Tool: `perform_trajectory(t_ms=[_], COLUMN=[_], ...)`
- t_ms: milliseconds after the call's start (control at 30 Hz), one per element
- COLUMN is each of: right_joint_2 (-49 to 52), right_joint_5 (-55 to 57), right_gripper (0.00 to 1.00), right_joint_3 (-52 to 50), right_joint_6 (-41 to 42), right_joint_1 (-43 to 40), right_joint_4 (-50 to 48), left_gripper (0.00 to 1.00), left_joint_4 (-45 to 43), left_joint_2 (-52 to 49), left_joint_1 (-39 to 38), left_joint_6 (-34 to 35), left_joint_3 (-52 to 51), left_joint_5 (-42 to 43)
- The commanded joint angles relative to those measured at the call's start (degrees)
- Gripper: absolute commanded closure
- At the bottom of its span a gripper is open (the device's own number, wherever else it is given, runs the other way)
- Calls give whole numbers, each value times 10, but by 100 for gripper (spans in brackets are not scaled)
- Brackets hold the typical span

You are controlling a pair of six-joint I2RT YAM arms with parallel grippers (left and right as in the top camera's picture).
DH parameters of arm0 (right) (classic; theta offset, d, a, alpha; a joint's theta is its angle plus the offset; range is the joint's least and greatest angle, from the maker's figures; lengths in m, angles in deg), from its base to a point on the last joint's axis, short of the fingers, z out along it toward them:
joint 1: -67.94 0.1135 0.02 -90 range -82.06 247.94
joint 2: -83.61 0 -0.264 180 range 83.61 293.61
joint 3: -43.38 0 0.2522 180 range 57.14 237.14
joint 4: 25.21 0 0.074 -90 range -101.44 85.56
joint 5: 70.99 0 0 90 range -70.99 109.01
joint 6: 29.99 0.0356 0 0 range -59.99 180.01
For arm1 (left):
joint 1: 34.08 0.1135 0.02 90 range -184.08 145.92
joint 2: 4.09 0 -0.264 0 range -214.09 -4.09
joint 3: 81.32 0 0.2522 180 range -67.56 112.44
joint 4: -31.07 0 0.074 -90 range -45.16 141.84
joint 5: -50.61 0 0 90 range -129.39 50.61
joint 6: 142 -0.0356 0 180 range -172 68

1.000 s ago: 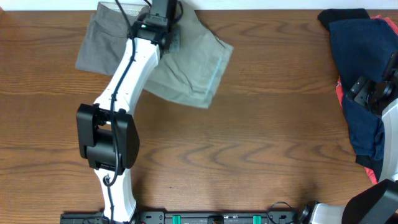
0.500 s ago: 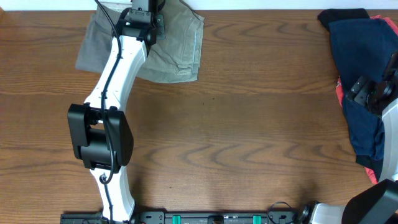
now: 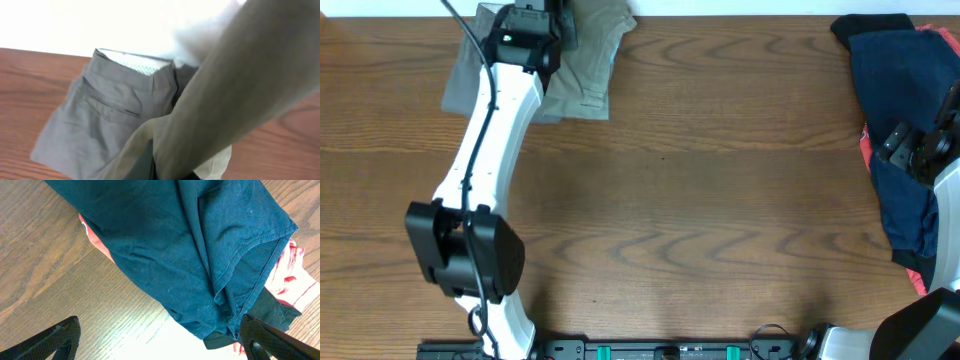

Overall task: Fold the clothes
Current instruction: 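Lift and place the khaki shorts onto the grey pants stack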

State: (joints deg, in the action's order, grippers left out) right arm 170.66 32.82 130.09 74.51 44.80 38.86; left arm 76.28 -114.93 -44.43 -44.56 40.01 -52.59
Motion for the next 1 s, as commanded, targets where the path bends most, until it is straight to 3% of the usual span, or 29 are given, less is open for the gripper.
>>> perform_trajectory(t_ms=[0,600,967], right_joint_2=[-5,-5,-5], right_joint_5=[8,8,8], right_gripper=[1,1,1], right_joint_3=[2,2,2], right_joint_6=[7,7,7], right_joint_1=[-5,-5,-5], right_joint_4=[1,1,1], left_gripper=[94,94,94], left_joint_4=[-3,-5,-5], left_joint_2=[14,27,-20], left_joint_1=[1,1,21], left_joint_6=[-3,-3,-3], left_joint_3=[21,21,20], left_joint_5=[-15,-45,-49])
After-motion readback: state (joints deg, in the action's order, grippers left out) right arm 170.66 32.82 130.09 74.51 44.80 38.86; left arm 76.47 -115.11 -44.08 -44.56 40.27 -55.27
